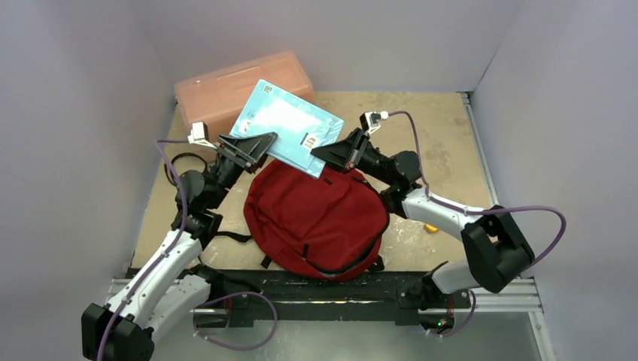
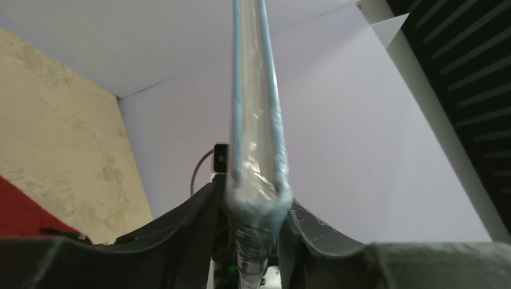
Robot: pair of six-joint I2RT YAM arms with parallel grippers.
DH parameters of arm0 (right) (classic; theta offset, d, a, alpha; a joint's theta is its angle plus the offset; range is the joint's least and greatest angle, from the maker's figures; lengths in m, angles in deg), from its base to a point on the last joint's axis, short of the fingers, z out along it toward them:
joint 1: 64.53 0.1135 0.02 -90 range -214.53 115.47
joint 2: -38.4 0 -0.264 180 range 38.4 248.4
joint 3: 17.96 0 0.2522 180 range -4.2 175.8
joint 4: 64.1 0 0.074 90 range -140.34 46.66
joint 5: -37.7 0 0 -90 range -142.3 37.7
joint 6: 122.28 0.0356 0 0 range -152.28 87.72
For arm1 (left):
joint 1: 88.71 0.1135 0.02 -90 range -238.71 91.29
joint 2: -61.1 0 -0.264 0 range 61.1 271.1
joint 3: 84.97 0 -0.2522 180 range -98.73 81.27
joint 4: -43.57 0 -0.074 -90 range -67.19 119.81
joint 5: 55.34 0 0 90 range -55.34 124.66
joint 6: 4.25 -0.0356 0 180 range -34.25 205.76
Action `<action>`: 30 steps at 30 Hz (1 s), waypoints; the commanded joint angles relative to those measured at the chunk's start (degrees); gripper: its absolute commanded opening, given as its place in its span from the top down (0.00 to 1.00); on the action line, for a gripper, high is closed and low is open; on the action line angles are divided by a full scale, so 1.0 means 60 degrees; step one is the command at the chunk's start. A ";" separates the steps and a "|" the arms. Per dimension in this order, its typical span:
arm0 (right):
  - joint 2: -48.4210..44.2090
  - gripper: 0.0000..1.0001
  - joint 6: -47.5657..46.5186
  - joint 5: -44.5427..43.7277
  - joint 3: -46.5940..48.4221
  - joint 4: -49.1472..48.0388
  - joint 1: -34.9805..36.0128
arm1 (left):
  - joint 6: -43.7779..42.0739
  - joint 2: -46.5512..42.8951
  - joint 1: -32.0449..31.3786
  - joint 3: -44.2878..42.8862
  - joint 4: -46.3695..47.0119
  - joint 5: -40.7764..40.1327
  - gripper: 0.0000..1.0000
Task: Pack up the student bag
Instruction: Pick up the book from the center of the board, then place the book in the student bag.
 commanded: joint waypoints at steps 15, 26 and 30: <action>-0.5132 1.00 -0.9965 -0.8260 0.4097 1.7042 -0.1942 | -0.6778 0.2228 -0.5615 -0.3163 -0.9504 -0.1667 0.32; -0.7022 1.00 -1.0117 -0.8999 0.4383 1.8164 -0.1942 | -0.9798 0.7475 -0.8328 -0.7195 -1.0941 -0.3048 0.31; -0.7043 1.00 -1.0132 -0.8873 0.4532 1.8326 -0.1940 | -1.0097 0.8014 -0.8377 -0.7324 -1.1310 -0.3065 0.31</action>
